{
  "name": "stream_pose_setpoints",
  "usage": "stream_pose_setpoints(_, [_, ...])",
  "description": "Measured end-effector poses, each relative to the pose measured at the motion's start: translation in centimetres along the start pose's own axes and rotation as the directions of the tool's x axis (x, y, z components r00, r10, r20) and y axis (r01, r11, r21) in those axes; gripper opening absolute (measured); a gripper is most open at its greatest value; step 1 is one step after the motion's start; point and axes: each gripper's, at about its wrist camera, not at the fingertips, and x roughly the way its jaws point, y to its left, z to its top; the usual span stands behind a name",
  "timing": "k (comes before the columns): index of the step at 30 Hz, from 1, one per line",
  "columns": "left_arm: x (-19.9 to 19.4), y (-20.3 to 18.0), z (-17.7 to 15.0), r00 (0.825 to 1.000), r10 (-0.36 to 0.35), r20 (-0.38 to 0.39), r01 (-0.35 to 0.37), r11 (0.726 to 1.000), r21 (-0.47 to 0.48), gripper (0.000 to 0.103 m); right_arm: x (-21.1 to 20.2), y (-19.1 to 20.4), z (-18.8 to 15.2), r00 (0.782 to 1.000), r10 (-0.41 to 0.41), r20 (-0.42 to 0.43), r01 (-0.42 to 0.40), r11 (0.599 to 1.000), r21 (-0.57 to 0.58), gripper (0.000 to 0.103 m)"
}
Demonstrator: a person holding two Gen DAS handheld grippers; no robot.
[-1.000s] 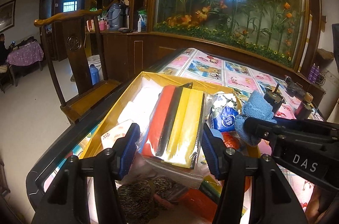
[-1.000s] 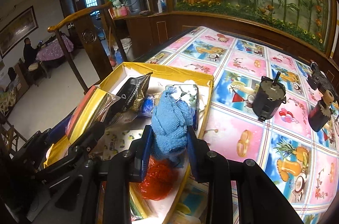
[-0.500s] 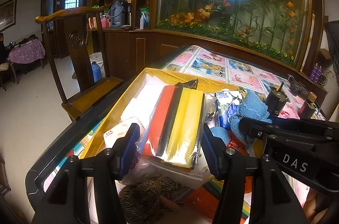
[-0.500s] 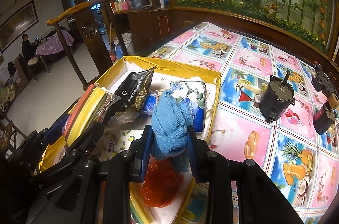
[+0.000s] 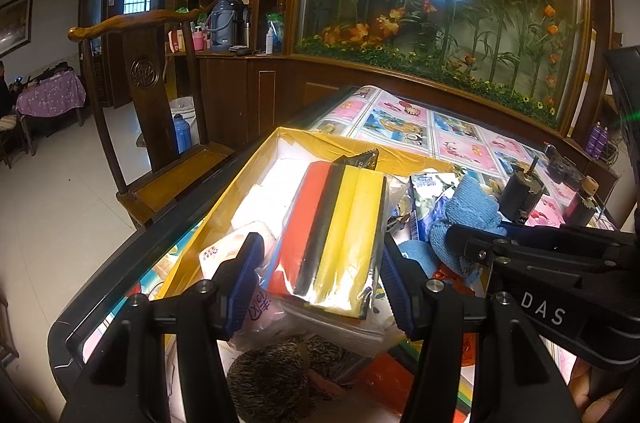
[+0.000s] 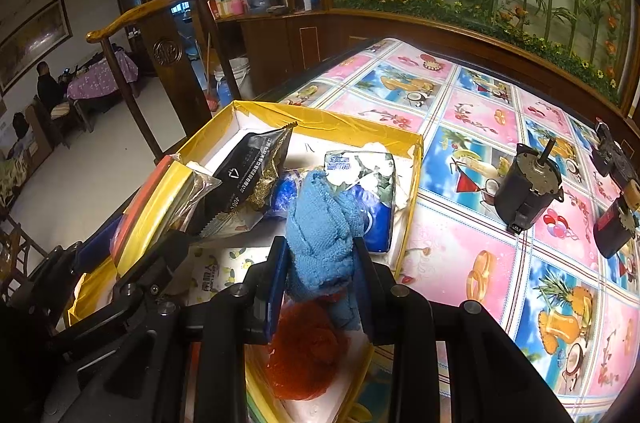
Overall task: Organize soft objects
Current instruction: 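Lower the sponge into the box with the left tool while the right tool lowers the cloth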
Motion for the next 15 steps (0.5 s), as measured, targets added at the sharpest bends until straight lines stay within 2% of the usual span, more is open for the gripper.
stream_pose_setpoints(15, [0.02,0.10,0.03,1.000,-0.006,-0.001,0.006,1.000,-0.006,0.057,0.35,0.01,0.06,1.000,-0.001,-0.006,0.001,1.000,-0.003,0.034])
